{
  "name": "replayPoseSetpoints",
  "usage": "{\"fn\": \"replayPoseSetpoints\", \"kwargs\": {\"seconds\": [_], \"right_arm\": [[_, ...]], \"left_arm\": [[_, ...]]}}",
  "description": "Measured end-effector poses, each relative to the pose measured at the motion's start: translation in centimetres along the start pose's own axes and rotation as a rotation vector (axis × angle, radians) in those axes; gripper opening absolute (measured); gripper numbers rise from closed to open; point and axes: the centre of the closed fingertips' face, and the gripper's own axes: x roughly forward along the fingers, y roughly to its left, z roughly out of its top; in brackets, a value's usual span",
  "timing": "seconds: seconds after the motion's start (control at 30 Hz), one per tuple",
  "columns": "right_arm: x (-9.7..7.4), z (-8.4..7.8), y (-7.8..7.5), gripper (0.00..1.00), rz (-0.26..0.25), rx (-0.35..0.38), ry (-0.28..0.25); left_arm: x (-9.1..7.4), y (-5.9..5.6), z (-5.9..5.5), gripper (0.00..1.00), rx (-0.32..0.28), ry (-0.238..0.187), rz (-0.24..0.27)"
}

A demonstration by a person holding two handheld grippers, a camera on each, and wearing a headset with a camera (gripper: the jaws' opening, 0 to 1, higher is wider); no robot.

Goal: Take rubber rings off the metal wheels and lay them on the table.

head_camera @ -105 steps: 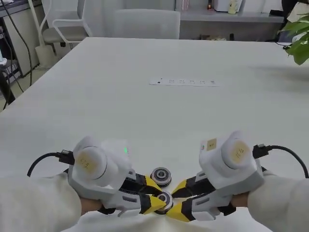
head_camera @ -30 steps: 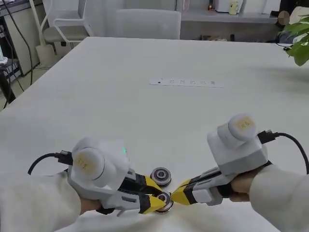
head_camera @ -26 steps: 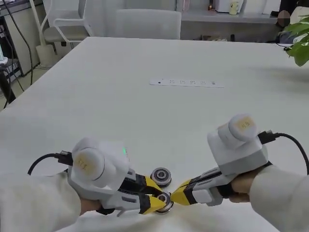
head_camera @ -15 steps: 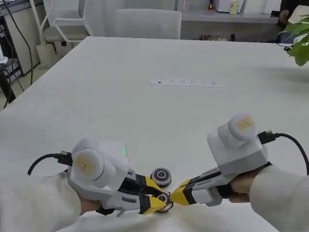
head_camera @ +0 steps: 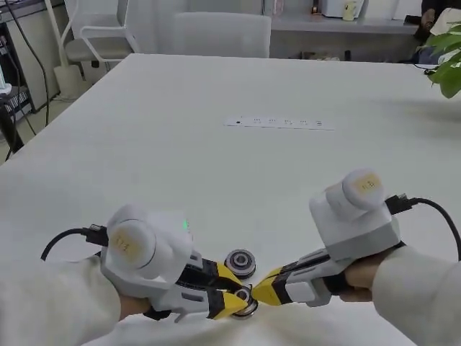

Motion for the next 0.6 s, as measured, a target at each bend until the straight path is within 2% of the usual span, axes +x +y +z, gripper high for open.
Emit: {"fn": "replayPoseSetpoints", "kwargs": {"seconds": [0.6], "right_arm": [[0.19, 0.49, 0.71, 0.00, 0.029, -0.002, -0.026]], "left_arm": [[-0.01, 0.00, 0.01, 0.08, -0.001, -0.001, 0.001]]}}
